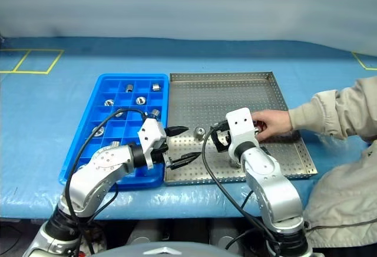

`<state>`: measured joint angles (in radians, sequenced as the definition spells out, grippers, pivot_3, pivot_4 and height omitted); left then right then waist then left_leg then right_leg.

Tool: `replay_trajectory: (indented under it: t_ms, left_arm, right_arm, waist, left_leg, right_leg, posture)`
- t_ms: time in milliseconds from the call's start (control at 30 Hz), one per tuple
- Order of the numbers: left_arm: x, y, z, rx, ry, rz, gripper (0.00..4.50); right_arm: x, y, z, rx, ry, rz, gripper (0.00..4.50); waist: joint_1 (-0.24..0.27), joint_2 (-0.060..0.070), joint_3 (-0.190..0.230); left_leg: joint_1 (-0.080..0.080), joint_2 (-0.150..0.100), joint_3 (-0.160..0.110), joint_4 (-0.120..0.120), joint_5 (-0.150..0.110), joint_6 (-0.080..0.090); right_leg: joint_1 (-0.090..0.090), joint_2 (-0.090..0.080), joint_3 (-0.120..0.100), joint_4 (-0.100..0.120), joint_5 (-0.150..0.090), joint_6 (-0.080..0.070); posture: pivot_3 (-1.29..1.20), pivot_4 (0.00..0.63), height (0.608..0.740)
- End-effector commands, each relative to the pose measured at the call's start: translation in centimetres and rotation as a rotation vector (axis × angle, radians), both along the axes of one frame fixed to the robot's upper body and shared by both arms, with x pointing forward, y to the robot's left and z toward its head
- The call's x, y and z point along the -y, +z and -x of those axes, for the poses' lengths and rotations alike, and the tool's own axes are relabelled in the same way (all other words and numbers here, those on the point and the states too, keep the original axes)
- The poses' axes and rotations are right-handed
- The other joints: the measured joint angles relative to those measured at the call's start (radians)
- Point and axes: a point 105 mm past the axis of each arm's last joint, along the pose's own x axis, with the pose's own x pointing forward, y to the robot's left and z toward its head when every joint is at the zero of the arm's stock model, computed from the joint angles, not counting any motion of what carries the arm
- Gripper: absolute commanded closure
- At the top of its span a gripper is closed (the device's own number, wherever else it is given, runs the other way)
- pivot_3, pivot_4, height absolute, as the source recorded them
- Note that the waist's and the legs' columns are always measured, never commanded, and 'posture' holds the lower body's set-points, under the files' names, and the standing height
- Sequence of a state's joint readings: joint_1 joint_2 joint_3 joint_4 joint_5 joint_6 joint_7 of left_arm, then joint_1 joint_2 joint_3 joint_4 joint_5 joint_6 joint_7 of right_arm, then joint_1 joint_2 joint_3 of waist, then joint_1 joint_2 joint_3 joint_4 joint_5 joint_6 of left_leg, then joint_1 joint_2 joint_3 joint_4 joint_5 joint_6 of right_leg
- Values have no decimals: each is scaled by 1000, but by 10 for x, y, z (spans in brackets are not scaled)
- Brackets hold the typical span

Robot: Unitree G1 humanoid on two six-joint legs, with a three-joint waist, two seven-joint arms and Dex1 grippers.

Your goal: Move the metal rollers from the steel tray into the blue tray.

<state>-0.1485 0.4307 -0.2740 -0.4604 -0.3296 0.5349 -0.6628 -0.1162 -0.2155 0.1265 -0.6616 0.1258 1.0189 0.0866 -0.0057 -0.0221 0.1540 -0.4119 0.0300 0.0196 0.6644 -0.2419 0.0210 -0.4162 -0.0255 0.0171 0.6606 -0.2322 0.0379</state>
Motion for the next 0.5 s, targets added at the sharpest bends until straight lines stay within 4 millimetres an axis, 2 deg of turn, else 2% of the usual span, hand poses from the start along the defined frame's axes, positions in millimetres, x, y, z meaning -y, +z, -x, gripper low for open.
replay_trajectory:
  t_ms: [33,267,500]
  left_arm:
    - [-7,12,-2,74,47,26,12]
    - [-15,8,1,86,106,30,12]
    - [-16,7,3,83,120,34,12]
  right_arm:
    - [-13,11,-10,55,32,-28,0]
    - [-35,0,-23,23,93,-69,0]
    - [-44,-19,-29,-38,104,-120,0]
  waist:
    - [1,0,0]
    - [22,0,0]
    - [39,0,0]
  left_leg:
    - [0,0,0,0,0,0]
    - [0,0,0,-2,0,0]
    - [0,0,0,-2,0,0]
  right_leg:
    - [0,0,0,0,0,0]
    - [0,-1,0,0,0,0]
    - [0,-1,0,0,0,-1]
  posture:
    - [104,150,740]
    - [144,150,740]
    - [165,150,740]
